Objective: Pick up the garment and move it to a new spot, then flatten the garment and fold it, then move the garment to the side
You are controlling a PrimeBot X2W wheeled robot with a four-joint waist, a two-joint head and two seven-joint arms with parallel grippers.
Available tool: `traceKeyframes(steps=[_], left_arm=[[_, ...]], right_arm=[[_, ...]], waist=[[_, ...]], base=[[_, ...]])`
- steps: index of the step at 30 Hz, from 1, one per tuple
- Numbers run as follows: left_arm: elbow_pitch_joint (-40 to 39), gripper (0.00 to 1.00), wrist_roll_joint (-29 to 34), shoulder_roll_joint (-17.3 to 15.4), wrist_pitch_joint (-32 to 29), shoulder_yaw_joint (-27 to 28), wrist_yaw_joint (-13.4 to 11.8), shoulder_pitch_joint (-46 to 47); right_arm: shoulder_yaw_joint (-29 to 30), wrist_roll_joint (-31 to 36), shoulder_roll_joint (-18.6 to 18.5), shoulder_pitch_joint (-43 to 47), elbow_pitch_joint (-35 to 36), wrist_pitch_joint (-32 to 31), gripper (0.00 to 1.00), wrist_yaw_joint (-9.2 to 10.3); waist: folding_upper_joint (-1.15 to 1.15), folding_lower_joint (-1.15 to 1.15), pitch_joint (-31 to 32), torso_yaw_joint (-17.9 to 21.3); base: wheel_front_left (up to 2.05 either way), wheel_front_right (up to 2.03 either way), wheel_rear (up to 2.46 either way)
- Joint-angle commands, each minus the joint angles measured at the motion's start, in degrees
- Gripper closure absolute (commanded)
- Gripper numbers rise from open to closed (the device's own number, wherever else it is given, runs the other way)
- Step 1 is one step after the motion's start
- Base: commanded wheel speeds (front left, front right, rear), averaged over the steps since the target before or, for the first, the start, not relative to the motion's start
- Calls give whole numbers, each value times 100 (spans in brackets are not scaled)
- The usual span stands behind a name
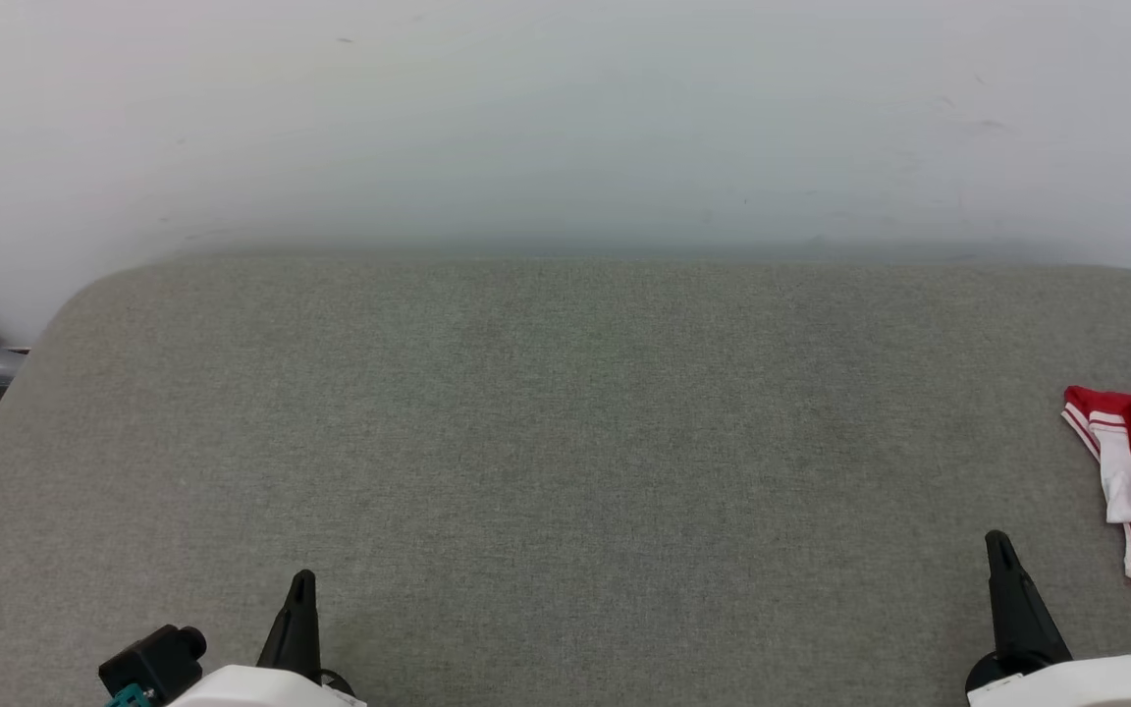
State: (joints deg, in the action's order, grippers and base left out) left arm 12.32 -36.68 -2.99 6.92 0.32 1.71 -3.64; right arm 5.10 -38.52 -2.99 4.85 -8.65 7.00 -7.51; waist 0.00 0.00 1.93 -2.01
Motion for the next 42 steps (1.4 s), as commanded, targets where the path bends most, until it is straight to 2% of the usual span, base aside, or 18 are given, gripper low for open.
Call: traceKeyframes(steps=[1,23,24,42], left_arm=[[-64,100,-213,-4,-47,38,48,175],[6,100,-1856,1,-449,222,216,442],[17,100,-2130,2,-520,254,247,488],[73,100,-3362,5,-817,390,371,687]], right_arm=[[20,-223,-16,-171,44,-44,100,0],[51,-1815,-17,-476,-130,-442,100,1],[56,-2077,-16,-531,-159,-507,100,1],[82,-3275,-13,-758,-297,-813,100,1]], waist=[[0,0,-3,3],[0,0,-50,48],[0,0,-59,56],[0,0,-104,99]], base=[[0,0,0],[0,0,0],[0,0,0],[0,0,0]])
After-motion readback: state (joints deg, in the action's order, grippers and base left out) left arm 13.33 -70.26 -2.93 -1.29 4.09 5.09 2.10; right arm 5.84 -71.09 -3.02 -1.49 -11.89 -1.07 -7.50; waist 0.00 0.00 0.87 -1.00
